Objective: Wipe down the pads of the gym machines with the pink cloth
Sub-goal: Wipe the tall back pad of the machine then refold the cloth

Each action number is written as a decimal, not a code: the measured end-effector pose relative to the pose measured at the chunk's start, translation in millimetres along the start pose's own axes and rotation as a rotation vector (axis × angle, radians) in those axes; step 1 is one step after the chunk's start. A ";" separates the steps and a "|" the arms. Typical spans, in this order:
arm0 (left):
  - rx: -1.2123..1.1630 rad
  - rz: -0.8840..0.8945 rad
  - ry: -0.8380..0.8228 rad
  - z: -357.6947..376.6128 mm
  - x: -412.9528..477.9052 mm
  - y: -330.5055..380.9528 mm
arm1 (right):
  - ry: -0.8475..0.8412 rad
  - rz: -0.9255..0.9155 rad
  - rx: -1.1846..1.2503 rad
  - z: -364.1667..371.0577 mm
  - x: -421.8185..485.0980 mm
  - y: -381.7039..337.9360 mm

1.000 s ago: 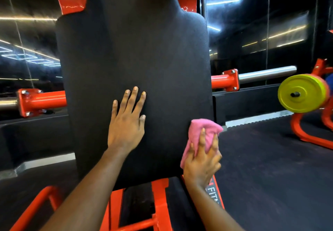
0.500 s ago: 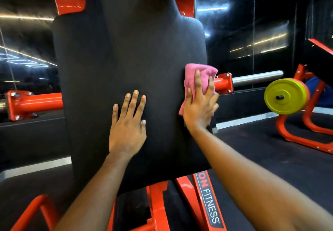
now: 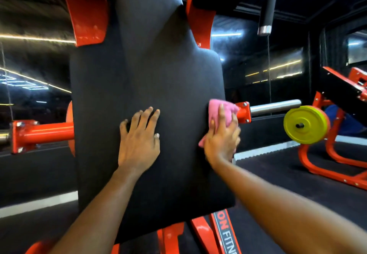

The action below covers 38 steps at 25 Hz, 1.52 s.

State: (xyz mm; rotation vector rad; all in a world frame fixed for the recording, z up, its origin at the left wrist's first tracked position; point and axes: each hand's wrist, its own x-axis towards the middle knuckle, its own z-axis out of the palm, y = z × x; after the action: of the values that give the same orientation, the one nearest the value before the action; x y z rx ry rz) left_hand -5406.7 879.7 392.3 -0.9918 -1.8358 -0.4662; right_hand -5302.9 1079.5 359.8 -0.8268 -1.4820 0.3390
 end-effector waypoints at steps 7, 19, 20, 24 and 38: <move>0.004 -0.026 -0.049 -25.0 67.7 -39.8 | 0.003 -0.224 -0.166 4.4 159.6 -138.7; -0.045 0.004 0.024 -5.1 4.9 -51.3 | -0.128 -0.663 -0.308 -2.0 -66.0 48.7; -0.044 -0.006 0.027 -4.8 1.8 -51.8 | -0.090 -0.631 -0.262 1.1 -52.9 31.6; -0.030 -0.057 0.082 -11.3 14.7 -65.5 | -0.004 -0.559 -0.190 4.3 93.7 -99.6; -0.199 -0.031 0.082 -40.9 -3.1 -131.9 | 0.002 -1.131 -0.356 32.6 89.2 -182.4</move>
State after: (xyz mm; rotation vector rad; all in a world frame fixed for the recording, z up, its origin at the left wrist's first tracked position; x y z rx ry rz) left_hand -5487.7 771.9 422.2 -1.0625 -1.7579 -0.7091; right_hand -5375.8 1022.1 543.3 -0.1495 -1.7912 -0.7825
